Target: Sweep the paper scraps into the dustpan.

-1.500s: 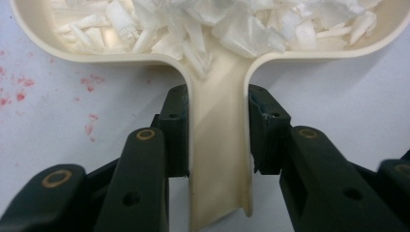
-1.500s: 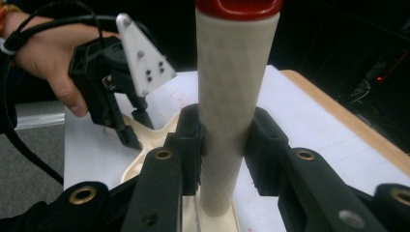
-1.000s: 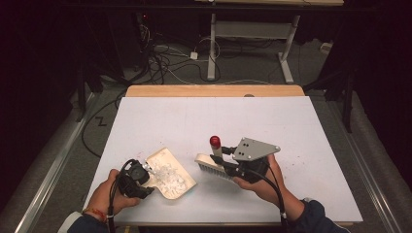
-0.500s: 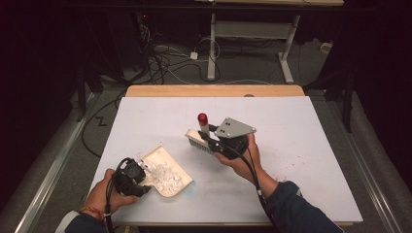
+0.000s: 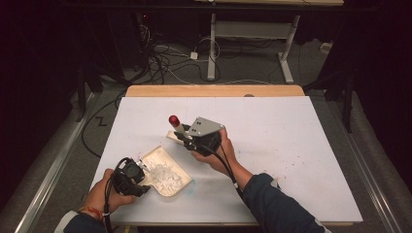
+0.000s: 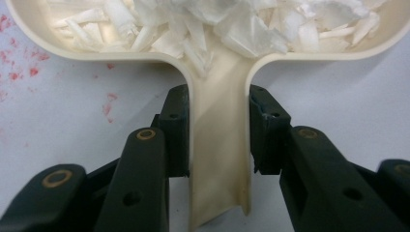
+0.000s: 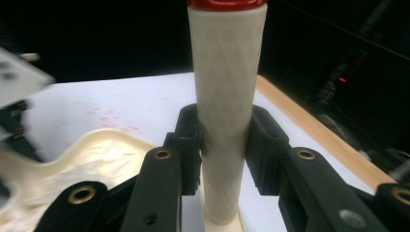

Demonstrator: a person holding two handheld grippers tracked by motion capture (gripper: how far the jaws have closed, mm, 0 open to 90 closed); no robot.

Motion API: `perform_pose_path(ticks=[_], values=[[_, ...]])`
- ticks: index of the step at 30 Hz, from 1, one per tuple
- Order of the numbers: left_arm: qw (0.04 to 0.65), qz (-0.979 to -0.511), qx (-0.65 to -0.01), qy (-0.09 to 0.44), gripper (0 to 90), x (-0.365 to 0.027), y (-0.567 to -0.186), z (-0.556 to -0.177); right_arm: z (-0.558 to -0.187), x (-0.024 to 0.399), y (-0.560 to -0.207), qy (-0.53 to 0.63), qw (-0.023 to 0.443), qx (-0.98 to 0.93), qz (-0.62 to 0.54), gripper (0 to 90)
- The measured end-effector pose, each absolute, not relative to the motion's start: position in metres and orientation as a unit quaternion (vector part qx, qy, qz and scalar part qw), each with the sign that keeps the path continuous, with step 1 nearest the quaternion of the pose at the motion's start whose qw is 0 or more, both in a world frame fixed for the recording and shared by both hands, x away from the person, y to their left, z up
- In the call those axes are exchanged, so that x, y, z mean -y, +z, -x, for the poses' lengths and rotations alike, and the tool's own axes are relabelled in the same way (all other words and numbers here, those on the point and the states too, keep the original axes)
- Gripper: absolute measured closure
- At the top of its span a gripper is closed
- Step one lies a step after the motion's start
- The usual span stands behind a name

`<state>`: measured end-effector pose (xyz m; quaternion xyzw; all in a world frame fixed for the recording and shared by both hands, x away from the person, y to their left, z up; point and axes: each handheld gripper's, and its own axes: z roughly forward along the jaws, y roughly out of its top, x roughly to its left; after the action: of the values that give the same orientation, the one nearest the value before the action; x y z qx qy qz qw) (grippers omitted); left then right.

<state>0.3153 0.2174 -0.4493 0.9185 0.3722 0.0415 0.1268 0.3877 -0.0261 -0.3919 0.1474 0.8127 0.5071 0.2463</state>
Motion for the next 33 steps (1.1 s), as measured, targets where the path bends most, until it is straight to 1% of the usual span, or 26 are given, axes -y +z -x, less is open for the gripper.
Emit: perform_pose_path(ticks=[4,7,9,11,15,17,22,26,30,33], values=[[0.127,-0.918,-0.372,0.043,62.9,-0.217,-0.448,-0.316,-0.372,0.024,-0.388,0.526,0.197,-0.821,-0.108,70.3],[0.133,-0.917,-0.374,0.042,62.9,-0.218,-0.447,-0.316,-0.359,0.028,-0.385,0.524,0.186,-0.826,-0.093,70.4],[0.133,-0.917,-0.374,0.043,62.9,-0.218,-0.447,-0.317,-0.352,0.035,-0.381,0.537,0.159,-0.823,-0.093,70.5],[0.131,-0.917,-0.375,0.043,62.9,-0.217,-0.447,-0.317,-0.346,0.041,-0.377,0.545,0.151,-0.820,-0.091,70.4],[0.133,-0.917,-0.375,0.046,62.8,-0.217,-0.446,-0.316,-0.335,0.053,-0.368,0.549,0.171,-0.813,-0.088,70.4],[0.132,-0.916,-0.375,0.045,62.9,-0.217,-0.446,-0.316,-0.334,0.060,-0.364,0.549,0.172,-0.812,-0.094,70.4],[0.132,-0.917,-0.374,0.045,62.9,-0.216,-0.447,-0.317,-0.336,0.080,-0.362,0.553,0.194,-0.802,-0.116,70.4],[0.128,-0.917,-0.374,0.046,62.9,-0.215,-0.448,-0.317,-0.339,0.094,-0.362,0.553,0.188,-0.801,-0.132,70.4],[0.130,-0.916,-0.378,0.047,62.9,-0.214,-0.448,-0.317,-0.338,0.110,-0.359,0.537,0.217,-0.804,-0.134,70.4],[0.128,-0.917,-0.375,0.049,62.9,-0.212,-0.448,-0.317,-0.340,0.128,-0.351,0.532,0.211,-0.808,-0.138,70.4]])
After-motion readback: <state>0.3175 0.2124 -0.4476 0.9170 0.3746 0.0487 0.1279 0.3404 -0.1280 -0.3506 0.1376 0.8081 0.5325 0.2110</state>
